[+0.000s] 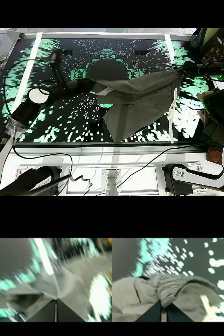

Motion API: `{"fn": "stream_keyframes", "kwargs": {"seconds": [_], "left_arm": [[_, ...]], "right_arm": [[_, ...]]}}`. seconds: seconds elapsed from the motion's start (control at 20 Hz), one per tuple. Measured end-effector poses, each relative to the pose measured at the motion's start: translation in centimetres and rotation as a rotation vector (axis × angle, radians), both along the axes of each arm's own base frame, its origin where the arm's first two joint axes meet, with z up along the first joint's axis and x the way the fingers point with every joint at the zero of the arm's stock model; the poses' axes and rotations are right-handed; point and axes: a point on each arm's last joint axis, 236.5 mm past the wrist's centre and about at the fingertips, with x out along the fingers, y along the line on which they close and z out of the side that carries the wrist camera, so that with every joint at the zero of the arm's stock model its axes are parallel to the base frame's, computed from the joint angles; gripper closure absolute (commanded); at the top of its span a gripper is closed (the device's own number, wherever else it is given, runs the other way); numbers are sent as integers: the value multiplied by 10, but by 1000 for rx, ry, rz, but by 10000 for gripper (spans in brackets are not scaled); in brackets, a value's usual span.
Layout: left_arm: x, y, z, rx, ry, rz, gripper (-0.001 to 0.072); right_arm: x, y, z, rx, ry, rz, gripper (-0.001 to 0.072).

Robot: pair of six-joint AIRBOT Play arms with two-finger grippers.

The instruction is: Fold the clothes and pants, and hang the long-sleeved shirts on hangers.

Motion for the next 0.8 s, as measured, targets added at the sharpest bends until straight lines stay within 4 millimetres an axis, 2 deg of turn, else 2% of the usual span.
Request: {"fn": "stream_keyframes", "kwargs": {"seconds": [0.15,0.25,0.45,0.5,0.55,0.6,0.65,0.8], "left_arm": [[-70,-42,-18,-11,191,-215,701],[-114,-63,-32,4,289,-330,701],[-183,-85,-70,54,463,-464,688],[-194,-88,-80,70,493,-483,564],[-203,-90,-91,83,526,-492,292],[-207,-92,-99,91,549,-491,53],[-210,-94,-106,93,572,-488,4],[-206,-97,-114,73,609,-456,5]], "right_arm": [[-28,-22,-22,-126,142,24,670],[-46,-38,-33,-203,231,28,670],[-75,-60,-44,-298,362,27,669],[-79,-64,-45,-316,383,25,617],[-83,-68,-45,-330,398,23,397],[-84,-71,-45,-342,405,20,192],[-85,-73,-45,-351,407,19,105],[-82,-78,-44,-372,398,11,106]]}}
